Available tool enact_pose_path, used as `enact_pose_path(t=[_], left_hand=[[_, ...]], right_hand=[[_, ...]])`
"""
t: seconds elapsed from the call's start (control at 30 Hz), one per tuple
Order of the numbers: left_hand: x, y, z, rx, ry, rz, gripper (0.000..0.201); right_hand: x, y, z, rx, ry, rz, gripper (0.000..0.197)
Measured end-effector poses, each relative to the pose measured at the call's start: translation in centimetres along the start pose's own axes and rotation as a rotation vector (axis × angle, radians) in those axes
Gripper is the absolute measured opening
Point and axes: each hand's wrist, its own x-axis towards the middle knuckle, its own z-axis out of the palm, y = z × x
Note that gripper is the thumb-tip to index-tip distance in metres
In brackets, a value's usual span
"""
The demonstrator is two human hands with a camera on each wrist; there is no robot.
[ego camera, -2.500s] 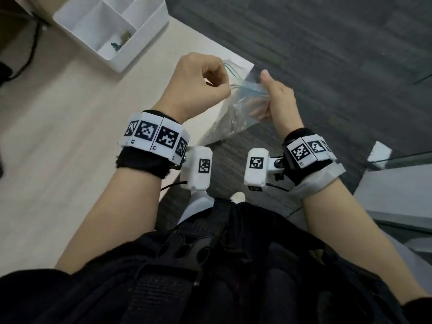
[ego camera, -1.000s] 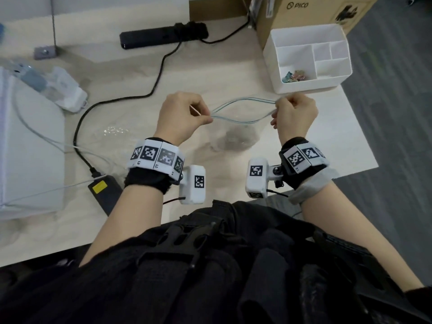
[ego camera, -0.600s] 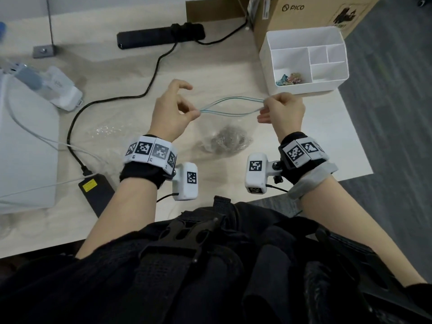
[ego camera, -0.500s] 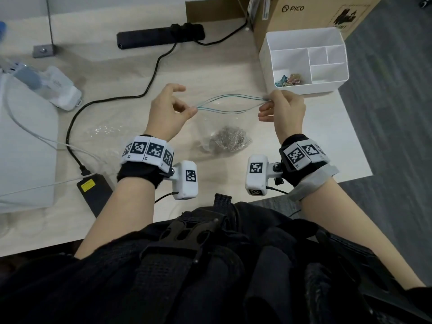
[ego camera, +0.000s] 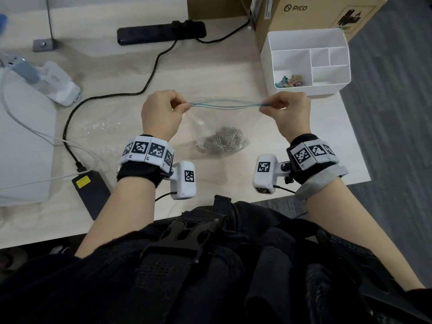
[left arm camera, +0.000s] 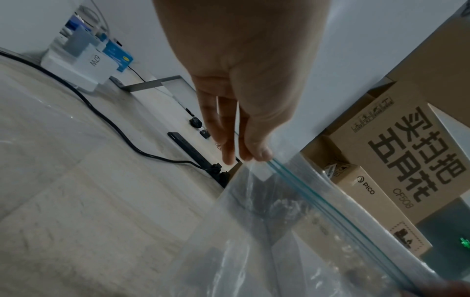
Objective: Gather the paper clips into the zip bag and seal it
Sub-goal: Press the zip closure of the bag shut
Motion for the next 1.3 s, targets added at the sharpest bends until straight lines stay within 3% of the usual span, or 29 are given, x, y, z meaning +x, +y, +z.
enact_pose_path(t=[0.17, 0.37, 0.6, 0.8, 1.3], left_hand=[[-0.1, 0.4, 0.3, 0.053, 0.047, 0.009, 0.011], [-0.3, 0.1, 0.1, -0.073, 0.062, -0.012, 0.015], [-0.5, -0.5, 0.0, -0.128, 0.022, -0.038, 0.007], [-0.6, -0.3, 0.5, -0.038, 0.002, -0.015, 0.001], [-1.1, 0.8, 0.2, -0.034, 0.02, 0.009, 0.01]], right_hand=[[1.1, -0.2, -0.4, -0.094, -0.038, 0.036, 0.013], [1.7, -0.2, -0.8, -0.161, -0.069, 0.069, 0.015], [1.6, -0.7, -0.6, -0.18, -0.057, 0.035, 0.015], [1.5, -0.9, -0.7, -0.196, -0.094, 0.029, 0.015], [1.0, -1.5, -0.5, -0.287, -0.138, -0.06, 0.011]])
